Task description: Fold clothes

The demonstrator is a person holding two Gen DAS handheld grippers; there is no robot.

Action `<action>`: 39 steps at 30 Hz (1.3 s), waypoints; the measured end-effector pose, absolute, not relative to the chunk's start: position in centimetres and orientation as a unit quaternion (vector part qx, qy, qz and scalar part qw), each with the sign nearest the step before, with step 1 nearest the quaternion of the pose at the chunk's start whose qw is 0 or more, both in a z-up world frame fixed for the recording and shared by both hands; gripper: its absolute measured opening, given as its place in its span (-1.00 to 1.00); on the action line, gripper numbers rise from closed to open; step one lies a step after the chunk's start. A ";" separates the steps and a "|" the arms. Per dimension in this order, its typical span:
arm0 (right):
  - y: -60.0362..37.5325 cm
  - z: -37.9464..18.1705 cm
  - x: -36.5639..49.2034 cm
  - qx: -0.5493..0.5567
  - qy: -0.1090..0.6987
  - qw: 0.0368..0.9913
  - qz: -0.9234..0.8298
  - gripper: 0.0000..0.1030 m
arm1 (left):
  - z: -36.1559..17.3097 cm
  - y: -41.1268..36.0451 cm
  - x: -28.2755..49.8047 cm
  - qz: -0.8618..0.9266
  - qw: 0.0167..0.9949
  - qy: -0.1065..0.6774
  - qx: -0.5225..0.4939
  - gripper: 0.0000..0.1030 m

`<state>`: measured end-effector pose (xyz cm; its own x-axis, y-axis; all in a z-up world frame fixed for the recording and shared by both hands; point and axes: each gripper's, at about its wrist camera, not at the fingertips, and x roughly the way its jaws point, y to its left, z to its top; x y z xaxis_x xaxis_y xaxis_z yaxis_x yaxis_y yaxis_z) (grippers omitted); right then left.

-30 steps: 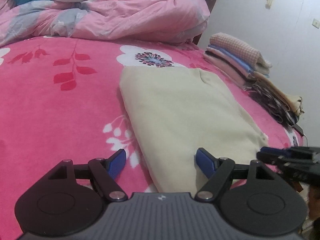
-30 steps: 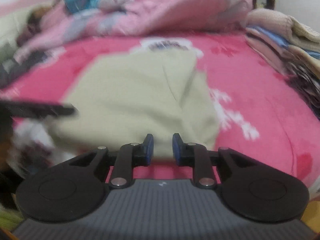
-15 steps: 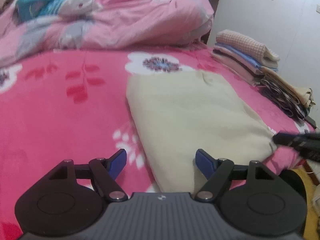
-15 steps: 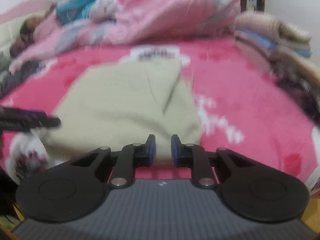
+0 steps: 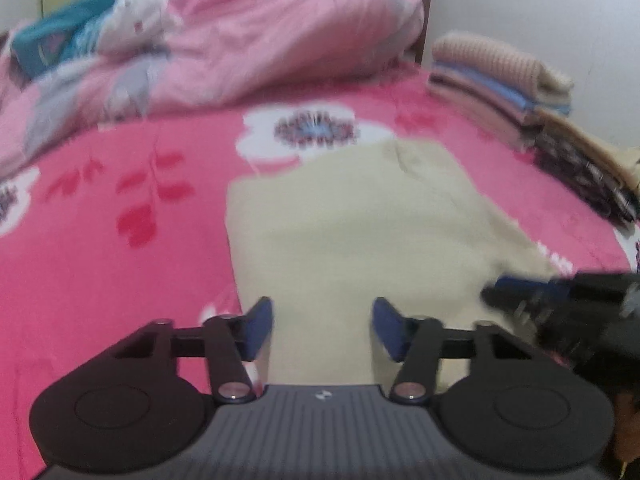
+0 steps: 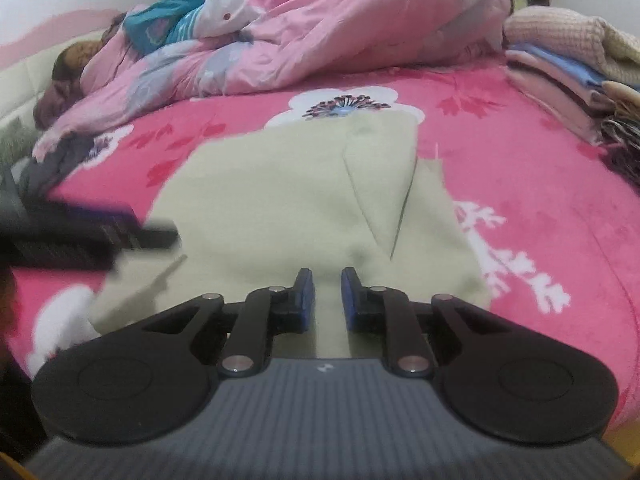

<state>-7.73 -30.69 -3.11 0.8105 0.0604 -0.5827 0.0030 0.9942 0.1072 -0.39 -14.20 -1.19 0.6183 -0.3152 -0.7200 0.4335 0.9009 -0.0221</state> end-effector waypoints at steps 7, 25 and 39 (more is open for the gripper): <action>-30.7 -4.2 -6.3 0.030 0.320 0.947 0.018 -0.76 | -1.5 -14.9 -0.7 -0.195 0.897 0.386 0.092 0.01; -30.0 -1.3 -2.8 0.014 0.309 0.951 0.024 -0.77 | -1.4 -14.7 -0.2 -0.193 0.892 0.402 0.076 0.00; -30.4 -3.9 -1.3 0.029 0.323 0.946 0.028 -0.78 | -1.5 -14.7 -0.2 -0.193 0.892 0.403 0.072 0.01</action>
